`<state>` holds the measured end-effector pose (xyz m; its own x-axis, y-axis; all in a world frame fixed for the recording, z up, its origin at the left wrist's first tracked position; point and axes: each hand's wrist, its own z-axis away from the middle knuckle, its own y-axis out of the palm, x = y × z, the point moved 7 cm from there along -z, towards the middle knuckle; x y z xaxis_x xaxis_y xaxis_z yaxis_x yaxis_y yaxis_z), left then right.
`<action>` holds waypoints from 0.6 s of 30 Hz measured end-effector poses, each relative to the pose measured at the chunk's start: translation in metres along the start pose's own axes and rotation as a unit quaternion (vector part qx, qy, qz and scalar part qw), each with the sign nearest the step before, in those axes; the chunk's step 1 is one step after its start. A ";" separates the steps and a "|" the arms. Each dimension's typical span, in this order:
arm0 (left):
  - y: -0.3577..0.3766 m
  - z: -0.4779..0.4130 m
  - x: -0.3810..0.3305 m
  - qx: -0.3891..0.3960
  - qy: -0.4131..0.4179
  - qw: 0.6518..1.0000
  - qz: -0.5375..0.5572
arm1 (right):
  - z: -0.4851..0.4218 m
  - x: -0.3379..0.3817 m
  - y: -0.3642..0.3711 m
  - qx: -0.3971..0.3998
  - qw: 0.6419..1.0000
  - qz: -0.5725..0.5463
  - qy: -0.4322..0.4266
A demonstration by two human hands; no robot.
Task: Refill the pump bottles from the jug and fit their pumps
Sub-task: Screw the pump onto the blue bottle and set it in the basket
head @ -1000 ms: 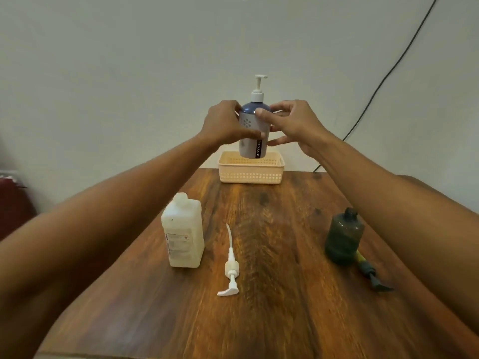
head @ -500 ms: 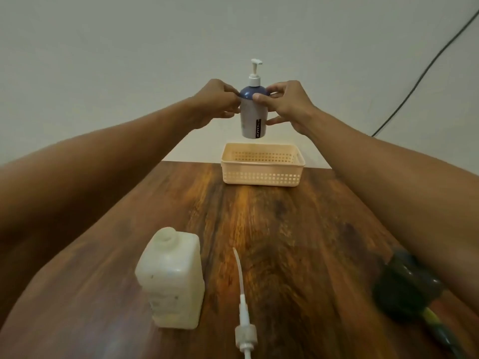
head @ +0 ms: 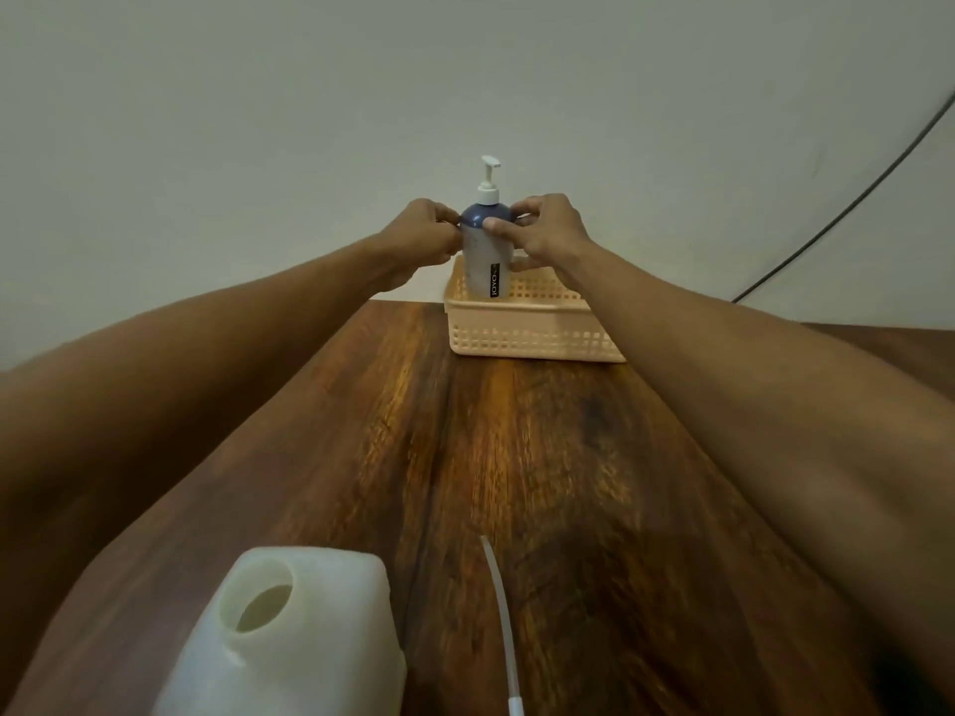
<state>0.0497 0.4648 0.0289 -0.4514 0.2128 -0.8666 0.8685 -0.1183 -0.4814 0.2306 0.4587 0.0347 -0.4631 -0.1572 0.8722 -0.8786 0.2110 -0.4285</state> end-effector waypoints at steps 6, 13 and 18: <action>0.011 -0.009 0.021 0.014 -0.007 0.997 -0.076 | -0.017 -0.023 0.016 -0.014 0.998 0.060 -0.003; 0.015 -0.008 0.033 0.018 -0.012 0.994 -0.110 | -0.017 -0.032 0.026 0.009 0.996 0.090 0.004; 0.020 -0.004 0.035 0.022 -0.015 0.994 -0.102 | -0.012 -0.026 0.027 0.034 0.992 0.118 0.005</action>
<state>0.0524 0.4741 -0.0104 -0.6236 0.2077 -0.7536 0.7486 -0.1190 -0.6522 0.2203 0.4799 0.0029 -0.6555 -0.1024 0.7482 -0.7523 0.1757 -0.6350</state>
